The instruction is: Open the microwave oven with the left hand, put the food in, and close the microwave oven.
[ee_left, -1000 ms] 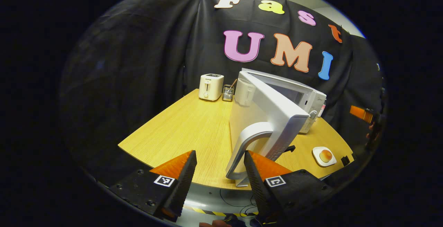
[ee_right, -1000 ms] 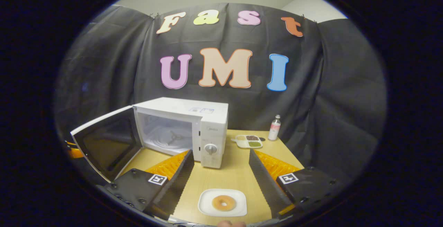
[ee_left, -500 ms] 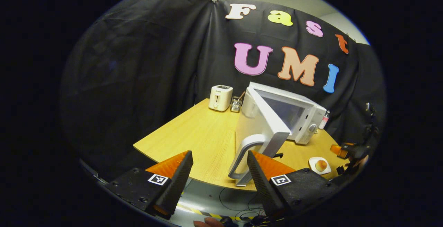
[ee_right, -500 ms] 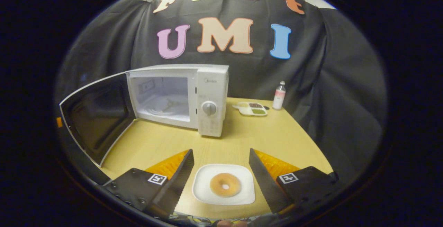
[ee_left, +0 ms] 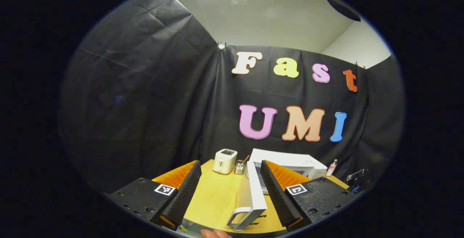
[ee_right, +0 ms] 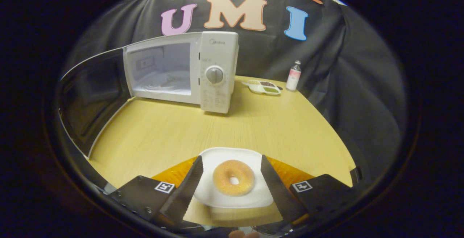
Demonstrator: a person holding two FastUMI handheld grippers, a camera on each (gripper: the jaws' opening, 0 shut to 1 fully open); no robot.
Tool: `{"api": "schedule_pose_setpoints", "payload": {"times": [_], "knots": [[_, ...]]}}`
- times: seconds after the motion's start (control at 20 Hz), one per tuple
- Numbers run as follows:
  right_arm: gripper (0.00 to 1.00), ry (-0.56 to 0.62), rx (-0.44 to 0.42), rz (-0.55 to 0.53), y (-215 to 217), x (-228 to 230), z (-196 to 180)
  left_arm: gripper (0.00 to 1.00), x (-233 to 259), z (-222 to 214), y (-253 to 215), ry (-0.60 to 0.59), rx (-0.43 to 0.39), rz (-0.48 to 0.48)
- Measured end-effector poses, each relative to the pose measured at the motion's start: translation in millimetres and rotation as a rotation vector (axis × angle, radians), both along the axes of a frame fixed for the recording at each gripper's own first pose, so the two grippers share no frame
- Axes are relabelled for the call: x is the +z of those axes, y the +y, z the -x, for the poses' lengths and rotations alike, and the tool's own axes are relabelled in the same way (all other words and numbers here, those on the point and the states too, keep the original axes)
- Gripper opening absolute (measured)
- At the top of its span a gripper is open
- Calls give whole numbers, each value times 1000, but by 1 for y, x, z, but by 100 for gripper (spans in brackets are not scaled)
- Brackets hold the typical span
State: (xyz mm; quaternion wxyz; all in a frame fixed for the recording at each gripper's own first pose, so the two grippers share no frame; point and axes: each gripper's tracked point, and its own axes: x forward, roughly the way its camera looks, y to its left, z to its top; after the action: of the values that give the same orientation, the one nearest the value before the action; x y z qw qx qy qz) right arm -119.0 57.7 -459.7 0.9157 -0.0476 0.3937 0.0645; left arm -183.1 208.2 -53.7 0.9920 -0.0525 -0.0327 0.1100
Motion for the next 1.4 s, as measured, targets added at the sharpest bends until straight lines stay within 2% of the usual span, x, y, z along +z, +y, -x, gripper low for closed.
{"api": "schedule_pose_setpoints", "payload": {"times": [0.05, 0.25, 0.4, 0.5, 0.55, 0.7, 0.75, 0.9, 0.95, 1.2, 1.4], "knots": [[100, 20, -8, 2, -1, -7, 1, 92, 6, -2, -5, -12, -1, -11], [98, 99, -24, 19, -3, -32, 9, 95, 36, -4, -16, -63, -7, -45], [100, 128, -30, 11, -2, -39, 15, 92, 40, -8, -21, -64, -16, -71], [98, 140, -50, -4, -2, -40, 14, 95, 40, -8, -20, -57, -11, -74], [98, 154, -62, -13, -1, -42, 15, 92, 43, -9, -17, -65, 0, -68], [83, 176, -110, -51, -2, -44, 16, 95, 50, -11, -19, -98, 2, -22], [77, 184, -125, -69, -1, -44, 16, 92, 50, -12, -19, -101, -1, -13], [77, 219, -192, -164, 5, -40, 14, 95, 47, -17, -21, -87, -10, -20], [77, 229, -223, -208, 8, -37, 12, 92, 48, -19, -20, -85, -14, -21], [77, 251, -355, -446, 44, -8, -4, 95, 45, -21, -19, -74, -14, -7], [77, 265, -385, -599, 95, 11, -25, 92, 39, -21, -13, -45, -5, -15]]}}
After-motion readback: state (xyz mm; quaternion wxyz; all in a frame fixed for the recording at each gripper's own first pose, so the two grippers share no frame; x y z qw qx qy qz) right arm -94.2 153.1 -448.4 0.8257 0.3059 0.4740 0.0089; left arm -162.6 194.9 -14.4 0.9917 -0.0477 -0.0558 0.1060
